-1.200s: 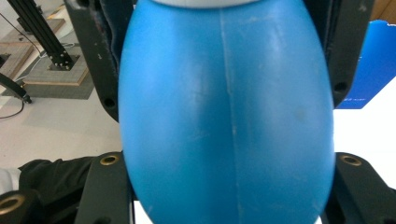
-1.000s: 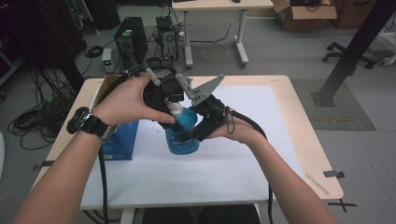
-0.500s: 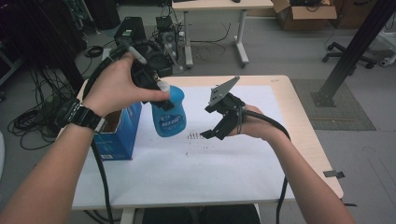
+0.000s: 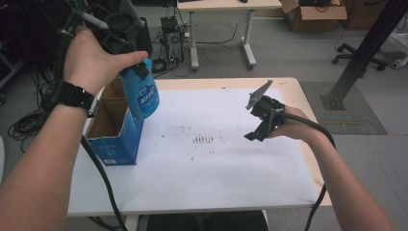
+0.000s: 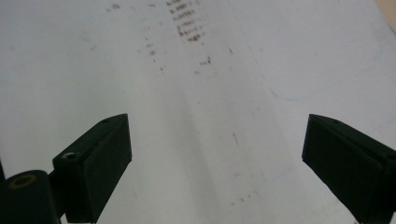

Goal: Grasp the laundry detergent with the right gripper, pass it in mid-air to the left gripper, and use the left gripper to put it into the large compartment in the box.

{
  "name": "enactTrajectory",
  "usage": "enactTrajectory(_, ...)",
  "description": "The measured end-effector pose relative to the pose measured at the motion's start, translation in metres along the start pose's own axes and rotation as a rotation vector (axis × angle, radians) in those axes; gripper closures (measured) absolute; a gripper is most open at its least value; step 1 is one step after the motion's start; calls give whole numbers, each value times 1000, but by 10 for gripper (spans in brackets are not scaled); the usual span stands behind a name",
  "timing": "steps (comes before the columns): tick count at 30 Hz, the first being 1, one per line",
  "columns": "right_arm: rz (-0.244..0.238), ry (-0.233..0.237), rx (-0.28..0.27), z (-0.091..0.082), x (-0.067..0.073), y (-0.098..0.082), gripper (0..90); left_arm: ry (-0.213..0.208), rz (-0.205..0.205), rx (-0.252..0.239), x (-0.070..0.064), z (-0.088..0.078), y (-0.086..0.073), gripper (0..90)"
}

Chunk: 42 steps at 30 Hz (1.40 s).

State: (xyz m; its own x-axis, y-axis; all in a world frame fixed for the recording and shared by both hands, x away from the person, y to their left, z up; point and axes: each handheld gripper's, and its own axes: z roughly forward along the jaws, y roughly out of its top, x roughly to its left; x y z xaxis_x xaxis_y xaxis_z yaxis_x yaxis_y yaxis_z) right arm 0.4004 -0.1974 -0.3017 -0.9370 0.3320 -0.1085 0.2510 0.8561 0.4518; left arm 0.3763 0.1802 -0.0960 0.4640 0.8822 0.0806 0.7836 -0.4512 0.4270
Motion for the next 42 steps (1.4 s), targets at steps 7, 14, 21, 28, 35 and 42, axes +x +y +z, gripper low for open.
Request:
enactTrajectory(7, 58, -27, 6, -7, -14, -25, 82, 35, -161, -28, 32, -6, -14, 380)
enactTrajectory(14, 67, -39, 3, -15, -18, -36, 86, 85, -279, -27, 56, -4, -27, 379)
enactTrajectory(21, 73, -42, -8, -20, -19, -43, 88, 124, -353, -32, 69, 2, -41, 379)
enactTrajectory(28, 80, -41, -7, -19, -20, -48, 88, 133, -395, -34, 78, 17, -56, 379)
enactTrajectory(35, 77, -41, 1, -15, -19, -50, 88, 122, -404, -9, 82, 40, -68, 379)
enactTrajectory(42, 76, -37, 5, -12, -18, -50, 88, 110, -411, 14, 83, 67, -79, 380)
